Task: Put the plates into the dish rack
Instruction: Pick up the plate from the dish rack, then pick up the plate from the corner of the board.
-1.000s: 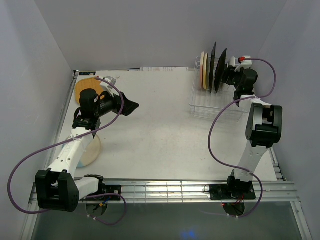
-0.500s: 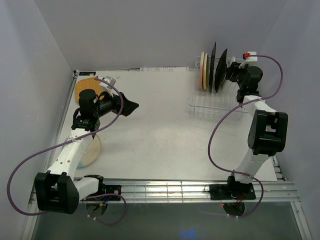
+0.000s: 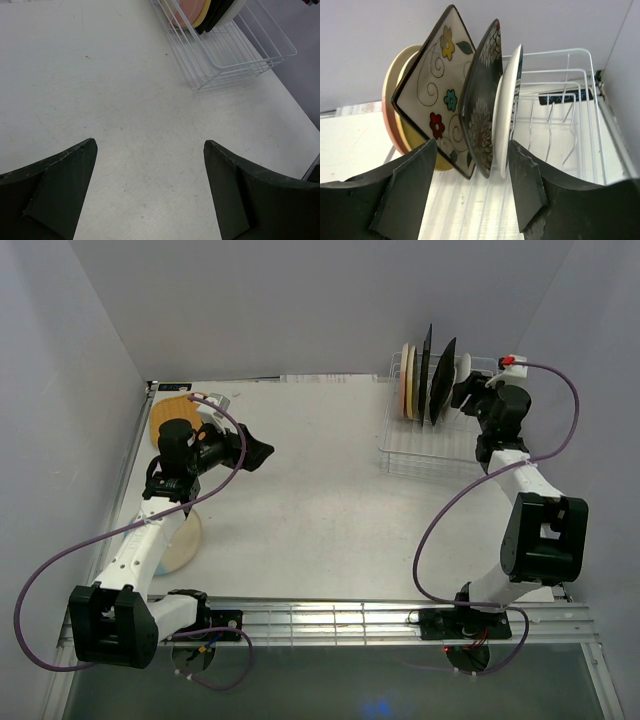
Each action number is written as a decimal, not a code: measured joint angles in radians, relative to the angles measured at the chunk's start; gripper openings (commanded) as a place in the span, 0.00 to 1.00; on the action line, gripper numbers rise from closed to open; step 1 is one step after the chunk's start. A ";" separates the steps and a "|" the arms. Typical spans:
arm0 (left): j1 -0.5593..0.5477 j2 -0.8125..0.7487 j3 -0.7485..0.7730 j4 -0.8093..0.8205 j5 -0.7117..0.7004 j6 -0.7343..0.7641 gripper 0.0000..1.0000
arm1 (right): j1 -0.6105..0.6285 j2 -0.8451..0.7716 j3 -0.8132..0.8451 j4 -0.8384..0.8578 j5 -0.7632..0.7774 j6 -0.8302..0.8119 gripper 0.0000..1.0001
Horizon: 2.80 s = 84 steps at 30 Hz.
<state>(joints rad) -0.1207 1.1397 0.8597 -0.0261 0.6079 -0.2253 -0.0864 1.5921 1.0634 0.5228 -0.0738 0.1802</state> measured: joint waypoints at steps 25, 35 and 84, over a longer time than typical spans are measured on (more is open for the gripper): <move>0.000 0.049 0.007 0.003 -0.106 0.047 0.98 | 0.626 -0.593 -0.381 -0.106 0.309 0.131 0.82; 0.079 0.181 0.037 0.003 -0.105 0.021 0.98 | 0.866 -0.586 -0.416 -0.140 0.370 0.117 0.85; 0.446 0.711 0.088 0.180 -0.259 -0.805 0.90 | 0.972 -0.647 -0.571 -0.033 0.407 0.019 0.80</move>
<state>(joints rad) 0.3256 1.8511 0.9474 0.1543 0.3485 -1.0302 0.8860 0.9447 0.4923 0.4900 0.3336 0.1993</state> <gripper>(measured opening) 0.904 0.801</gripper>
